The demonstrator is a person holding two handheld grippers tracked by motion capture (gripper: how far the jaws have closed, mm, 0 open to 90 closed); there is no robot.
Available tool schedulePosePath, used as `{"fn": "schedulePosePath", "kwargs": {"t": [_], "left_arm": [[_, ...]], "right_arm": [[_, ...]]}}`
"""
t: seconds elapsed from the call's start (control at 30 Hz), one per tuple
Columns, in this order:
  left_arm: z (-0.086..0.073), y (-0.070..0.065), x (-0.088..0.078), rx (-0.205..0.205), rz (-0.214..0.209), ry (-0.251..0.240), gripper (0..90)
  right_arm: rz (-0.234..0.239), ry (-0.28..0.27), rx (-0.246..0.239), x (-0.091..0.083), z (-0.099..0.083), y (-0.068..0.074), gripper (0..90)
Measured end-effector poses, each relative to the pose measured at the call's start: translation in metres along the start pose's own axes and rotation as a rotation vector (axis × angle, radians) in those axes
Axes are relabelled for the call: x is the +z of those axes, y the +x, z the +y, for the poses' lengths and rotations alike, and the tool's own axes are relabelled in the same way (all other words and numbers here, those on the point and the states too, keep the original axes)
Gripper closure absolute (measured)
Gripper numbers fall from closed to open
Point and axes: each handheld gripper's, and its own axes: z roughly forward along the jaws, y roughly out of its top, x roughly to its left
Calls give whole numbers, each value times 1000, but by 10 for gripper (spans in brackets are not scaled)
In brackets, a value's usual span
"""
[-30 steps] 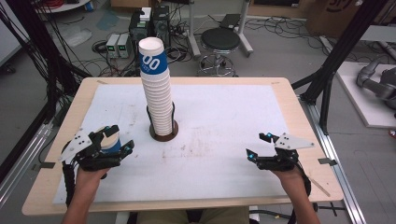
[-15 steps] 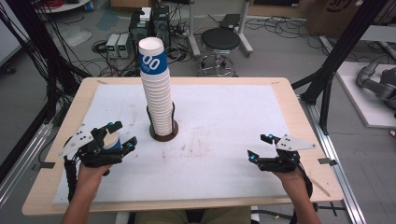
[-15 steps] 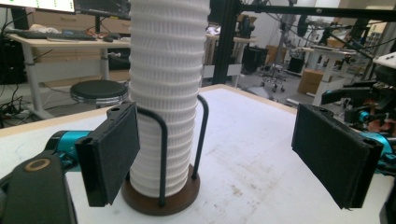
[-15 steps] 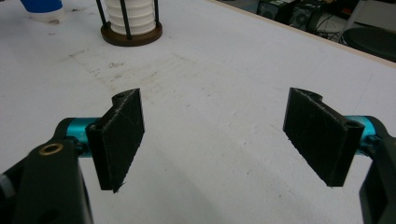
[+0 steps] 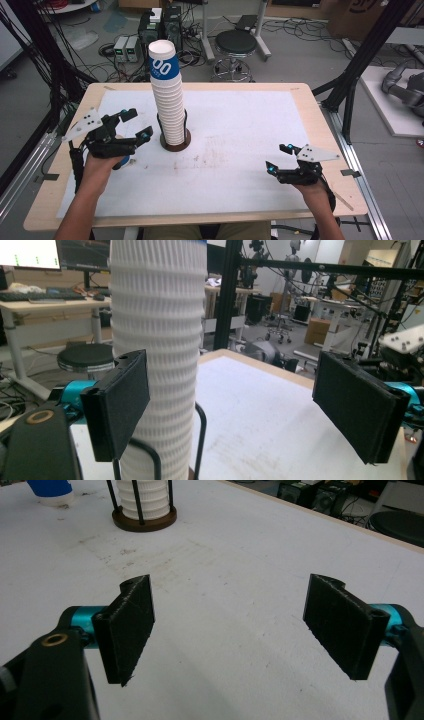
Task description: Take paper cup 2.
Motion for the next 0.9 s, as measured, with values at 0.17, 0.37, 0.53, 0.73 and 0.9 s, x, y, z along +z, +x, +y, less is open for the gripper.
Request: {"fn": "schedulePosePath", "kwargs": {"t": [0.17,0.37,0.53,0.73,0.9], "left_arm": [[25,2,12,16,-5,15,155],[51,5,25,19,-20,23,154],[66,7,33,24,-18,30,154],[86,11,40,26,-1,28,154],[103,14,50,36,13,34,154]], "right_arm": [[0,-6,-2,-1,1,0,210],[3,-6,4,-1,1,0,210],[2,-8,4,-1,1,-1,210],[6,-17,9,-2,1,-2,210],[9,-18,18,-2,1,-2,210]]}}
